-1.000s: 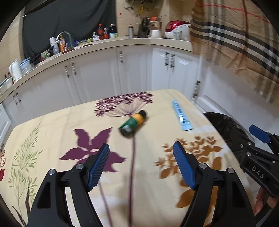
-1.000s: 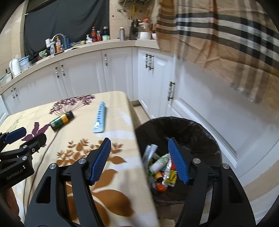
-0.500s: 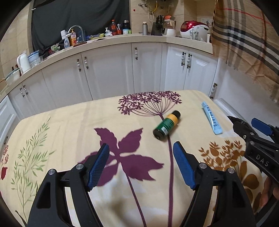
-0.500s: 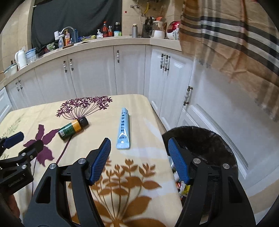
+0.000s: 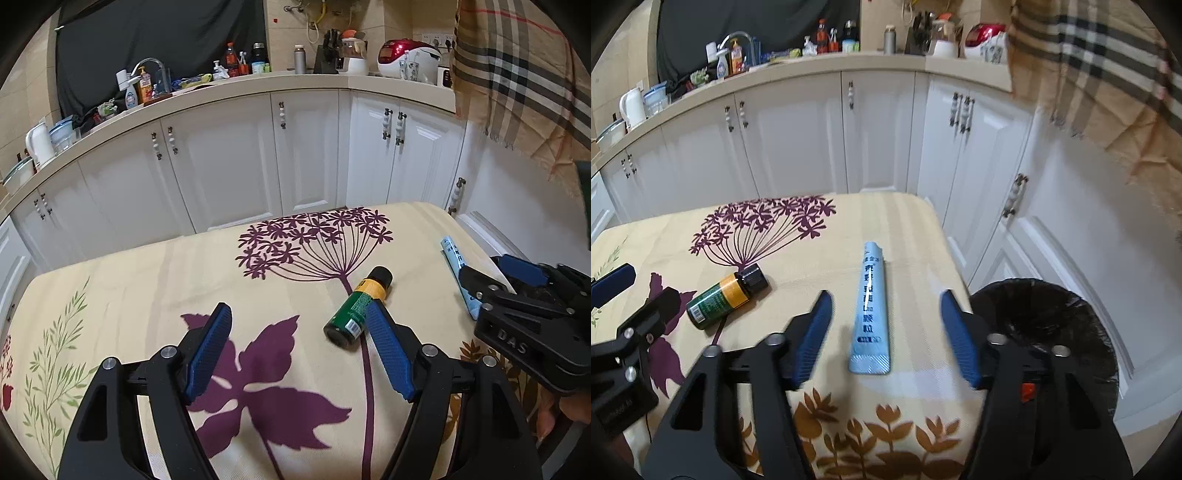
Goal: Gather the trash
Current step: 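Return to the table and grasp the blue-and-white tube with the right tool, then grasp the green-and-yellow spray can upright with the left tool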
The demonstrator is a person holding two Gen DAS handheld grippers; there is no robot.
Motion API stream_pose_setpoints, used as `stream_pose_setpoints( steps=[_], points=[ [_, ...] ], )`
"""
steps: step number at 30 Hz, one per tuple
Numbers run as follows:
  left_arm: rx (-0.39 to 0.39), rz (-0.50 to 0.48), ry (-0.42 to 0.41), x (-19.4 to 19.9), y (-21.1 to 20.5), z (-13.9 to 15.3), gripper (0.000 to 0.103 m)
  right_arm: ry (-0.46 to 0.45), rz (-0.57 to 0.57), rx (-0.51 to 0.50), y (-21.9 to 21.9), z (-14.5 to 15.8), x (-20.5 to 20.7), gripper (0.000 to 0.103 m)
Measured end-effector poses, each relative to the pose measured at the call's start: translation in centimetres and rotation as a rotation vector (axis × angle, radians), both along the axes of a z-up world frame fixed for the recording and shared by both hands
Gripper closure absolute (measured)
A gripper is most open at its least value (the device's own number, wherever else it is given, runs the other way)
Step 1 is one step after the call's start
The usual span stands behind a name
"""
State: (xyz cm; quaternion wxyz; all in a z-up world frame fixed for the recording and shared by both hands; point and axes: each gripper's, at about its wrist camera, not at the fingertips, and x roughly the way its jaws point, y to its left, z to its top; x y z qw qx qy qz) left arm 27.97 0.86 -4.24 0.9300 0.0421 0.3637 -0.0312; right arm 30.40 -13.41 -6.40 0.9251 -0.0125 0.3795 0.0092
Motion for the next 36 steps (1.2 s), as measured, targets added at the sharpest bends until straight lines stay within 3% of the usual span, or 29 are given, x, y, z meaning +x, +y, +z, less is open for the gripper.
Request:
stream_pose_setpoints(
  steps=[4, 7, 11, 22, 27, 29, 36],
  points=[
    [-0.018, -0.009, 0.024, 0.8, -0.3, -0.4, 0.03, 0.032, -0.004, 0.001, 0.2, -0.4, 1.0, 0.053],
    [-0.021, -0.018, 0.04, 1.3, -0.4, -0.7, 0.03, 0.068, 0.006, 0.001, 0.3, -0.9, 1.6, 0.063],
    [-0.01, -0.032, 0.049, 1.6, -0.8, -0.9, 0.03, 0.091, 0.02, -0.01, 0.6, -1.2, 1.9, 0.085],
    [0.002, -0.078, 0.092, 2.6, -1.8, -1.9, 0.03, 0.089, 0.03, -0.011, 0.6, -1.1, 1.5, 0.086],
    [-0.016, -0.101, 0.122, 3.2, -2.2, -2.5, 0.041, 0.09, 0.031, -0.009, 0.6, -1.1, 1.4, 0.086],
    [-0.024, -0.113, 0.141, 3.4, -2.4, -2.8, 0.051, 0.09, 0.031, -0.007, 0.6, -1.1, 1.4, 0.086],
    [-0.03, -0.132, 0.143, 3.3, -2.7, -2.8, 0.07, 0.089, 0.035, -0.002, 0.6, -1.1, 1.4, 0.086]
  ],
)
